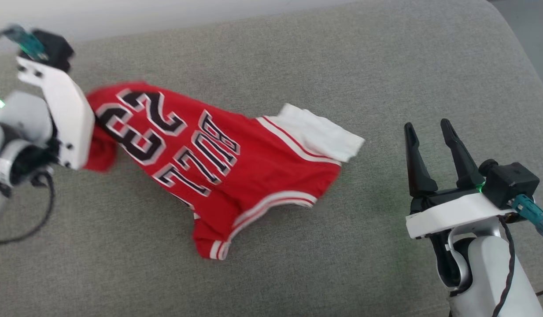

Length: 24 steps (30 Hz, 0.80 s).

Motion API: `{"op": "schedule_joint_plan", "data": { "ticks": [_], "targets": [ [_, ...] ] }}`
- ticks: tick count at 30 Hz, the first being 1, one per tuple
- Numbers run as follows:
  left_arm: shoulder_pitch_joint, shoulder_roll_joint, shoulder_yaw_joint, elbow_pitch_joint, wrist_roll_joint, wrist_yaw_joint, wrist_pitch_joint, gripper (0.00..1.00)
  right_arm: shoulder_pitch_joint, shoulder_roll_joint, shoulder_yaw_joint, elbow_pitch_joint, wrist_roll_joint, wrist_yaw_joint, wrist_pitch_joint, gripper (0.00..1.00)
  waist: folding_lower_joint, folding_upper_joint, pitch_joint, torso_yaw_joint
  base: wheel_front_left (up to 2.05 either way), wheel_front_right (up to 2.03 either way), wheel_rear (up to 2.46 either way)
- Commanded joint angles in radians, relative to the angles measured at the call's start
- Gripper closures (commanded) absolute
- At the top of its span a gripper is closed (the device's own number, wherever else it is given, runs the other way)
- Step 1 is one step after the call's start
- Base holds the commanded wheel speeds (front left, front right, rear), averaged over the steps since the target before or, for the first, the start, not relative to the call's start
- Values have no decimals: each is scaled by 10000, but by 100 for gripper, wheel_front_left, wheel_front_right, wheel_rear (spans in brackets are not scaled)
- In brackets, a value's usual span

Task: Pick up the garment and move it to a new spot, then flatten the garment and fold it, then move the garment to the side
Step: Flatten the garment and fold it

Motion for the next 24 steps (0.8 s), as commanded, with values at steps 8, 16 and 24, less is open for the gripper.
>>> {"op": "schedule_joint_plan", "data": {
  "ticks": [8, 16, 24],
  "targets": [
    [-989, -672, -127, 1471, 662, -846, -1216, 100, -32, 6, 205, -79, -7, -7, 117, 0, 0, 0, 254, -161, 0, 0, 0],
    [-1144, -1747, -555, 3494, 396, -1376, -1529, 0, -188, 7, 373, 19, 107, -7, 138, 0, 0, 0, 480, -146, 0, 0, 0],
    [-1303, -2332, -304, 3963, -672, -1165, -464, 0, -172, 4, 29, 98, -86, -7, 221, 0, 0, 0, 177, 446, 0, 0, 0]
  ]
}}
